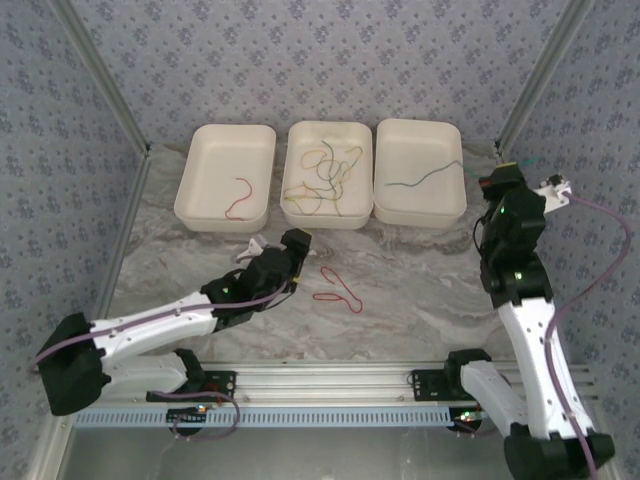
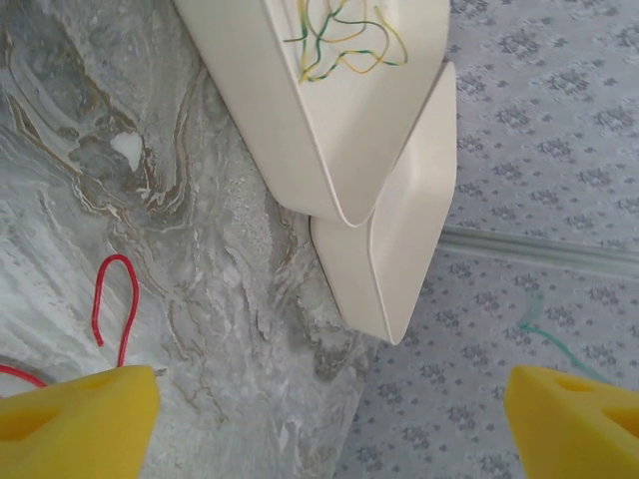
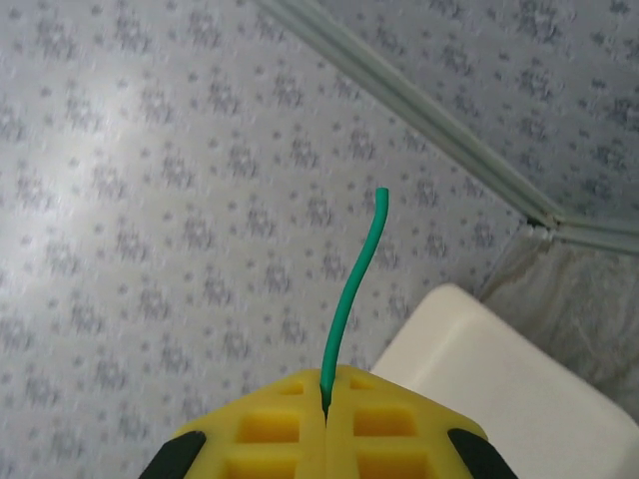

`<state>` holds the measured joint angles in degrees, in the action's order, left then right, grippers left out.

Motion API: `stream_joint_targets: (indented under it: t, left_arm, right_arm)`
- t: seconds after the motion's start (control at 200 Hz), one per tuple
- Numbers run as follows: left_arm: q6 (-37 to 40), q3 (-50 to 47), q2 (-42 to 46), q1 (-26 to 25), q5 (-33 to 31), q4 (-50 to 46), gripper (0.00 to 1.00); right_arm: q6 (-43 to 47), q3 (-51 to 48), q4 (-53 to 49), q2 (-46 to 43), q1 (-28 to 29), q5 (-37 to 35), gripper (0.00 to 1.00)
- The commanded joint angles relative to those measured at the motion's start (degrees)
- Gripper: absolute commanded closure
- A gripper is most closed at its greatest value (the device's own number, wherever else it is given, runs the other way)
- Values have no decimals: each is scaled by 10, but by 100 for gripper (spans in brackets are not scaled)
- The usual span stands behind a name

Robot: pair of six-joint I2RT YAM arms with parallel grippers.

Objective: Untangle the cables

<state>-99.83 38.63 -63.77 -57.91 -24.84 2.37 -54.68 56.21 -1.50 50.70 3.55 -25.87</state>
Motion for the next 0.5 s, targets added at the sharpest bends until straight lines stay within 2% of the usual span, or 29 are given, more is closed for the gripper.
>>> stream_joint_targets:
  t: [0.0, 0.12, 0.275, 0.5]
  left_arm:
    - [54, 8, 40, -7, -14, -105, 12]
    - [69, 0, 78, -17, -18, -122, 14]
    - [67, -17, 131, -19, -27, -161, 16]
    - [59, -47, 210, -36, -59, -200, 21]
  right_arm:
    - [-15, -18, 178, 84, -34, 23, 100]
    - [-35, 13, 246, 191, -52, 2, 100]
    - [-50, 64, 273, 329, -51, -16, 100]
    - [-95, 94, 325, 461, -45, -69, 100]
